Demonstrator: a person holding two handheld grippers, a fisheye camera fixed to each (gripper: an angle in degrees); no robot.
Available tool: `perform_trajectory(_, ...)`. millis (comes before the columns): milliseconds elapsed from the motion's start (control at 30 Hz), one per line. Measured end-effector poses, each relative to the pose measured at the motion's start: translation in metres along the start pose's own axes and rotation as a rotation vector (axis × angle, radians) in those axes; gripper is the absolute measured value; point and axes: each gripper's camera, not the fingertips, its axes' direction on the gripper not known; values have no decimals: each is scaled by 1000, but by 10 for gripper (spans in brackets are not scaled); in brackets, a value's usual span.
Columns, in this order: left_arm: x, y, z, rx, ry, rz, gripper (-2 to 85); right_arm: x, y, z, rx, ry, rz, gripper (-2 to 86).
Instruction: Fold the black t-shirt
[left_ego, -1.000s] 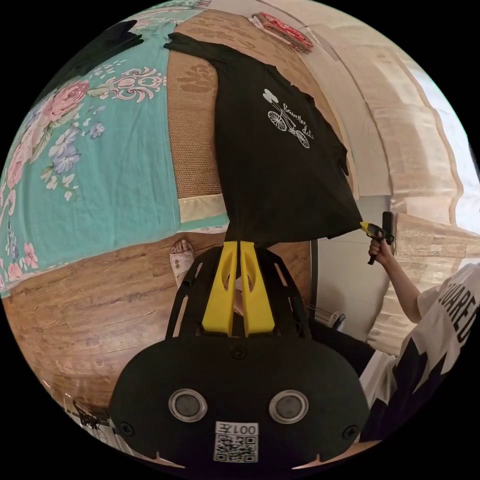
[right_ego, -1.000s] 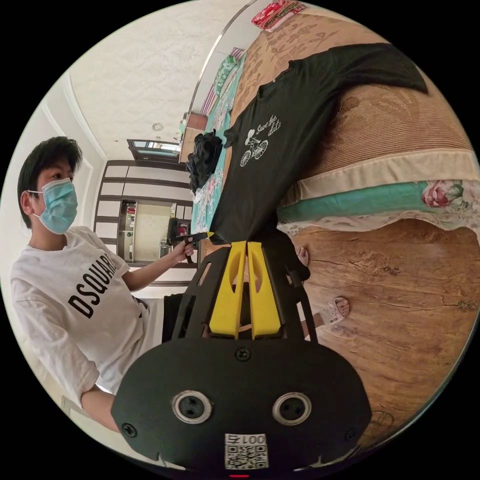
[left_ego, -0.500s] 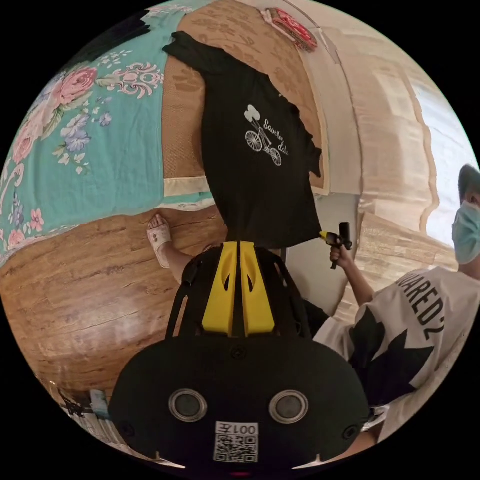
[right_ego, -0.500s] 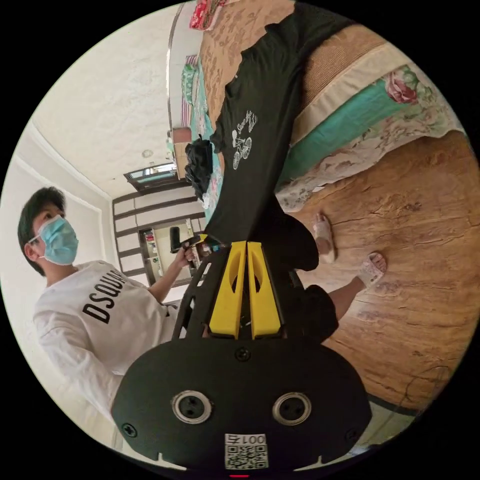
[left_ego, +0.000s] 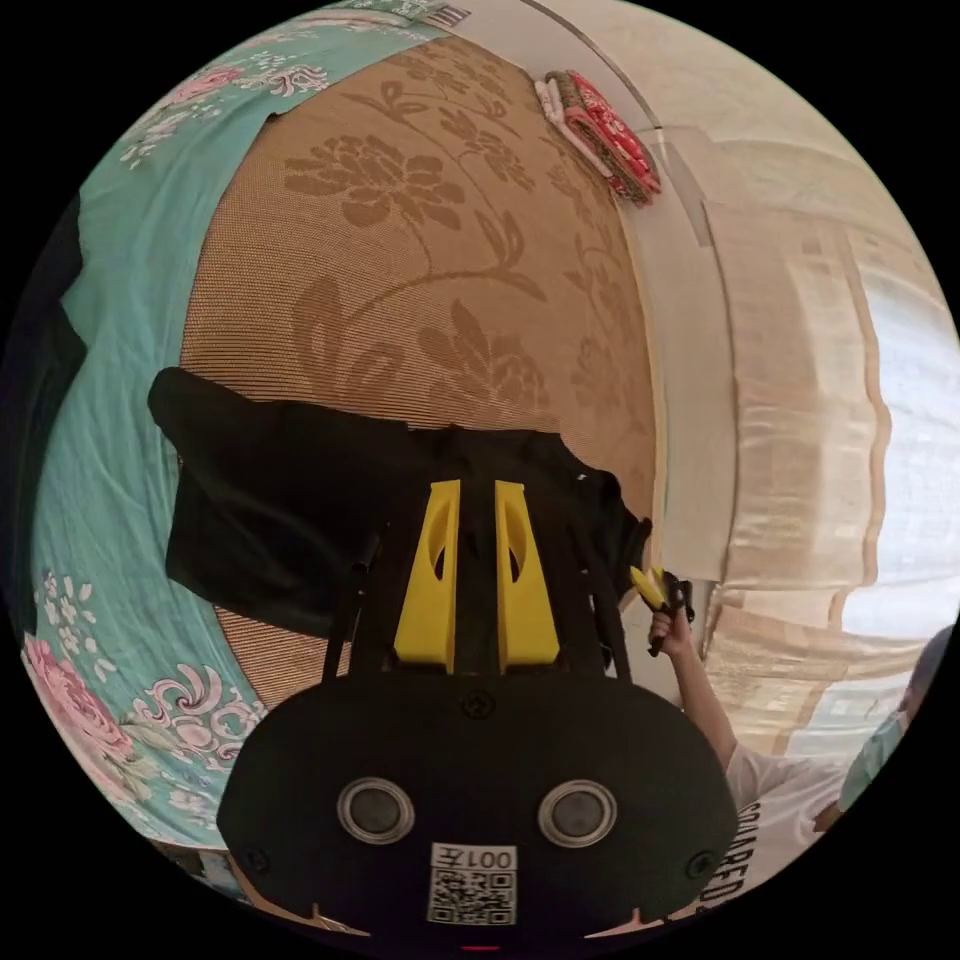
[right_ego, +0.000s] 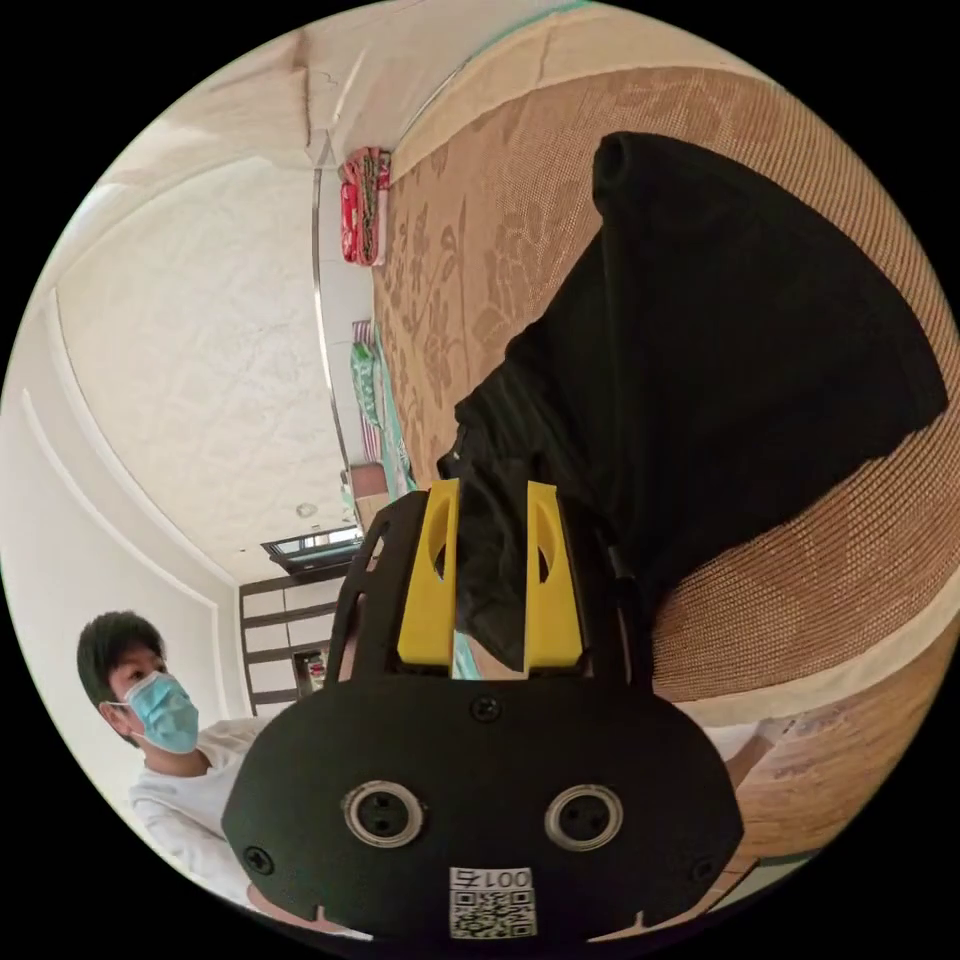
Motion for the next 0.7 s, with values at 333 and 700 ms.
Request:
perform_trajectory(333, 100, -14, 35, -100, -297, 269, 30, -146, 69, 100, -276, 582, -540, 128)
perform_trajectory(700, 212, -109, 77, -193, -526, 406, 10, -259, 62, 122, -152, 896, -656, 10)
